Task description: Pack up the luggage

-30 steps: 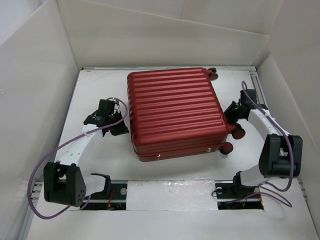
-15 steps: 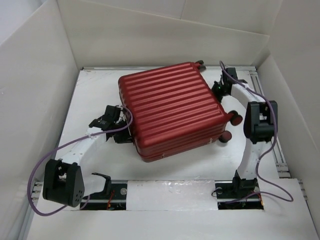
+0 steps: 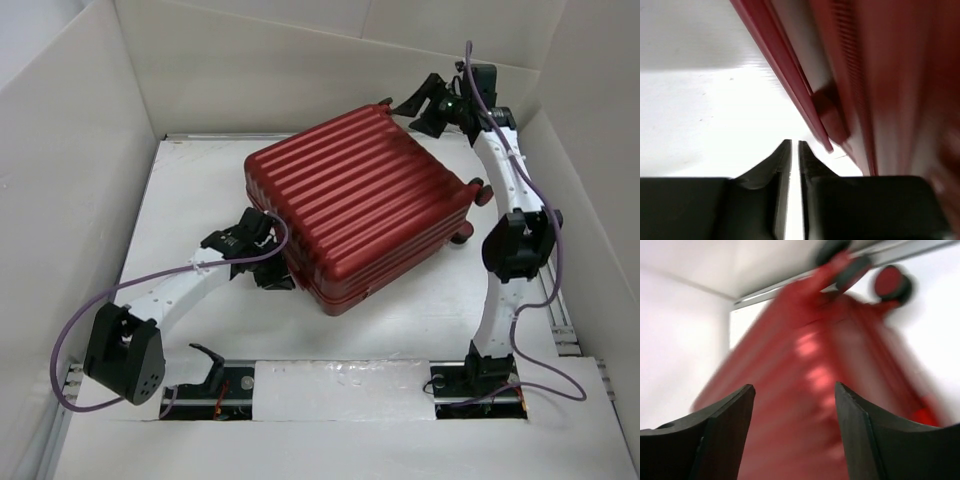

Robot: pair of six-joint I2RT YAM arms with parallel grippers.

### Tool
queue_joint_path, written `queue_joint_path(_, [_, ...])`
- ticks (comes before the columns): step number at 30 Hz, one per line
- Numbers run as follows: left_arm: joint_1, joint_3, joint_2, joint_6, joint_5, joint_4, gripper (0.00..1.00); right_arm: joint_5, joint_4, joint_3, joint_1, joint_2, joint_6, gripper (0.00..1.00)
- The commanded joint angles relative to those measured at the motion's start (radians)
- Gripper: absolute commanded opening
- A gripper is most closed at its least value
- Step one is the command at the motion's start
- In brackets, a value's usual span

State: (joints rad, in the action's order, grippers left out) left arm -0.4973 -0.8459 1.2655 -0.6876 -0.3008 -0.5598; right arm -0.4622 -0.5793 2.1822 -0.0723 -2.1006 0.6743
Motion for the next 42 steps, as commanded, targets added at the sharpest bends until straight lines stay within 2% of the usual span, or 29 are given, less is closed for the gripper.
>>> queue_joint_path(1, [-0.050,-0.125,-0.090,0.155,-0.086,0.147,0.12,-0.064,-0.047,-0.018,0.000,0.153,-0.014,0.73])
queue_joint_path(3, [-0.050,-0.125,-0.138,0.155,0.015,0.075,0.18,-0.064,-0.036,-0.124,0.000,0.279,-0.057,0.74])
queue_joint_path(6, [-0.037,-0.134,-0.182,0.128,0.146,0.020,0.19,-0.041,0.016,-0.280,-0.012,0.437,-0.091,0.74])
queue_joint_path(9, [-0.024,-0.185,-0.206,0.119,0.273,-0.021,0.21,-0.016,0.105,-0.514,-0.065,0.687,-0.101,0.71])
queue_joint_path(10, [-0.024,-0.199,-0.215,0.106,0.302,-0.022,0.23,-0.016,0.133,-0.638,-0.084,0.752,-0.101,0.69])
queue_joint_path(11, [-0.024,-0.217,-0.215,0.094,0.322,-0.022,0.23,-0.007,0.150,-0.691,-0.107,0.871,-0.101,0.62])
queue_joint_path(13, [-0.015,-0.217,-0.224,0.076,0.353,-0.022,0.27,0.006,0.150,-0.783,-0.180,0.979,-0.101,0.52])
queue_joint_path(14, [-0.015,-0.194,-0.224,0.059,0.353,-0.012,0.30,0.026,0.150,-0.868,-0.207,1.029,-0.101,0.34])
queue_joint_path(17, [0.012,-0.113,-0.262,0.025,0.364,0.044,0.32,0.110,0.108,-1.035,-0.320,1.212,-0.072,0.13])
queue_joint_path(18, [0.026,-0.043,-0.274,-0.004,0.350,0.064,0.32,0.131,0.108,-1.082,-0.348,1.302,-0.059,0.04])
queue_joint_path(20, [0.089,0.031,-0.320,-0.030,0.283,0.151,0.33,0.183,0.139,-1.185,-0.432,1.401,-0.032,0.02])
queue_joint_path(21, [0.107,0.068,-0.339,-0.050,0.258,0.191,0.34,0.195,0.156,-1.290,-0.455,1.450,-0.018,0.01])
queue_joint_path(22, [0.132,0.140,-0.372,-0.102,0.234,0.237,0.38,0.213,0.170,-1.337,-0.477,1.535,0.005,0.01])
queue_joint_path(24, [0.132,0.198,-0.397,-0.151,0.183,0.371,0.41,0.238,0.180,-1.448,-0.526,1.599,0.016,0.03])
queue_joint_path(25, [0.132,0.252,-0.406,-0.168,0.169,0.414,0.42,0.238,0.180,-1.481,-0.541,1.623,0.016,0.10])
queue_joint_path(27, [0.132,0.292,-0.416,-0.208,0.160,0.497,0.45,0.259,0.220,-1.545,-0.581,1.676,0.039,0.16])
queue_joint_path(28, [0.132,0.336,-0.429,-0.208,0.151,0.526,0.45,0.278,0.236,-1.614,-0.593,1.703,0.063,0.24])
queue_joint_path(30, [0.132,0.387,-0.442,-0.234,0.140,0.631,0.45,0.307,0.316,-1.682,-0.625,1.726,0.074,0.29])
queue_joint_path(31, [0.132,0.412,-0.442,-0.257,0.125,0.673,0.45,0.328,0.353,-1.754,-0.635,1.726,0.094,0.31])
queue_joint_path(37, [0.132,0.550,-0.462,-0.290,0.091,0.912,0.46,0.422,0.563,-1.917,-0.705,1.771,0.085,0.42])
queue_joint_path(42, [0.132,0.634,-0.431,-0.276,0.089,1.047,0.47,0.488,0.755,-2.067,-0.725,1.783,0.102,0.45])
